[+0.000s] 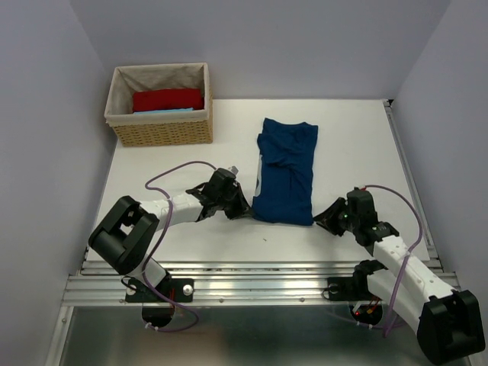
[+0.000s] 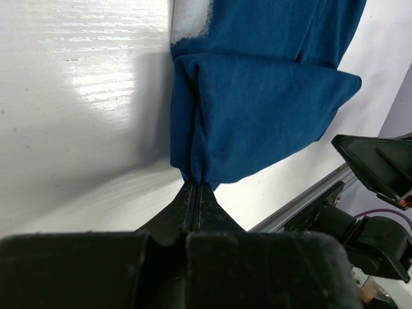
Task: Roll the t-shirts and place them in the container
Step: Roll the T-shirt to the center of the board.
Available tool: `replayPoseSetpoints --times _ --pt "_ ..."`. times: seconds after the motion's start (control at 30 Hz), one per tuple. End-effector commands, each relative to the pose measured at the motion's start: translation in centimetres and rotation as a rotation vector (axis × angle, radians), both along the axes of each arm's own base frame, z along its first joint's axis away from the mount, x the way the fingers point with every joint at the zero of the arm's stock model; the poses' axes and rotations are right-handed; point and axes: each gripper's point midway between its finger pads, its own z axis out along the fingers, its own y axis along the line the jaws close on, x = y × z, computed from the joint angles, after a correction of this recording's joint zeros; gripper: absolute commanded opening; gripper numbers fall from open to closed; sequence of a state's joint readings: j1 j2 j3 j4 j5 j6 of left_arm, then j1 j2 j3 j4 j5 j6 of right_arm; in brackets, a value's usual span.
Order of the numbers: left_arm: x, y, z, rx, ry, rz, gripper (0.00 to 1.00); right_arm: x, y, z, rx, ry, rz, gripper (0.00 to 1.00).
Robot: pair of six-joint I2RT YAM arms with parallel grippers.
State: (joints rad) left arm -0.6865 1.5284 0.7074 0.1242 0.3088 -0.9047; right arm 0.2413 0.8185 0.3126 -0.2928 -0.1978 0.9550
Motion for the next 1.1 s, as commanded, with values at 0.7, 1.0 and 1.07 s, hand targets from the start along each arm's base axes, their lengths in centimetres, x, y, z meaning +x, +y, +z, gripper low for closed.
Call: replayPoseSetpoints --times 0.7,1.0,1.07 --pt "0.7 -0.4 2.6 -0.033 -0.044 0.008 0.00 6.6 3.0 4.6 -0.061 -0.173 0.156 0.17" --pt "0.6 -0.2 2.4 -0.023 -0.042 0.006 0.00 7.8 1.7 0.9 -0.143 -0.109 0.088 0.15" --pt "0.6 -0.3 2.4 -0.024 -0.043 0.004 0.00 7.3 1.2 -0.7 -0.169 -0.060 0.086 0.14"
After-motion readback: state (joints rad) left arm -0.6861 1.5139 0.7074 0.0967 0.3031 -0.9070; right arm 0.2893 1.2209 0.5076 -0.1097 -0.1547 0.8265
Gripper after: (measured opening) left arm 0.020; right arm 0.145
